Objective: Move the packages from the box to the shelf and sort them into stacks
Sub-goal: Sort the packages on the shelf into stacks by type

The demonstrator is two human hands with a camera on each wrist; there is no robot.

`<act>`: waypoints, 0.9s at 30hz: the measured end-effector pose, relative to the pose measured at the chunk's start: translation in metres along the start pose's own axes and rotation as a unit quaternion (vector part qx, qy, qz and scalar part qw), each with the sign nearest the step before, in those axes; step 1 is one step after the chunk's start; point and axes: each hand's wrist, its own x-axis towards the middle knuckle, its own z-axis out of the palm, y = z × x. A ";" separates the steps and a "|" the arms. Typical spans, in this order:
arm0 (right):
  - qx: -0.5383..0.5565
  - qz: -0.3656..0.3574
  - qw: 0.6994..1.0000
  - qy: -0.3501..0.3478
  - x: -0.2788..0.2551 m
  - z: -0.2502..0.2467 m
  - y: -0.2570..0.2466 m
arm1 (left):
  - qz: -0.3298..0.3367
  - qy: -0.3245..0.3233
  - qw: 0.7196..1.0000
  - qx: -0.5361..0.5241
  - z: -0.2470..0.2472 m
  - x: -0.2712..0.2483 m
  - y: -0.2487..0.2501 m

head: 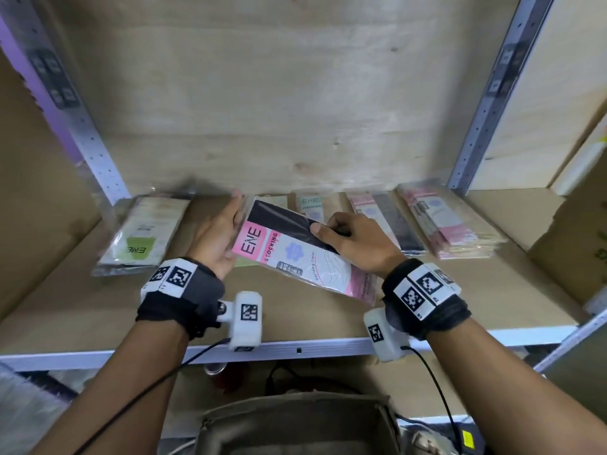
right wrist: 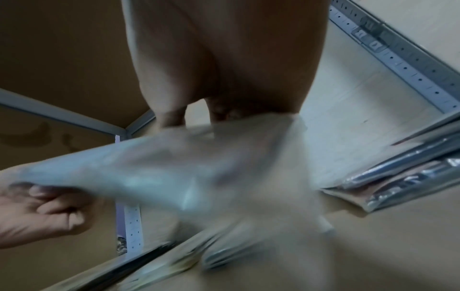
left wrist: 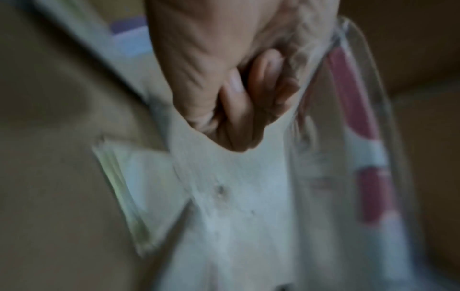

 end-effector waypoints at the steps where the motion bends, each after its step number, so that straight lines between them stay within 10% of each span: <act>1: 0.011 0.003 1.000 -0.001 0.000 0.001 -0.001 | -0.018 -0.019 0.998 -0.065 0.004 -0.003 0.003; 4: 0.029 0.010 1.000 -0.003 0.000 0.002 -0.002 | -0.009 -0.002 0.996 -0.094 0.008 -0.007 0.006; 10: 0.012 0.006 1.000 0.013 0.000 -0.004 0.002 | 0.089 0.098 0.957 0.257 -0.005 -0.007 0.005; 15: 0.063 0.012 0.998 -0.004 -0.001 0.006 -0.006 | -0.037 -0.043 0.994 -0.089 -0.007 -0.014 0.003; 27: 0.122 0.051 0.990 -0.057 -0.003 0.026 -0.018 | -0.032 -0.142 0.961 -0.234 -0.017 -0.025 -0.008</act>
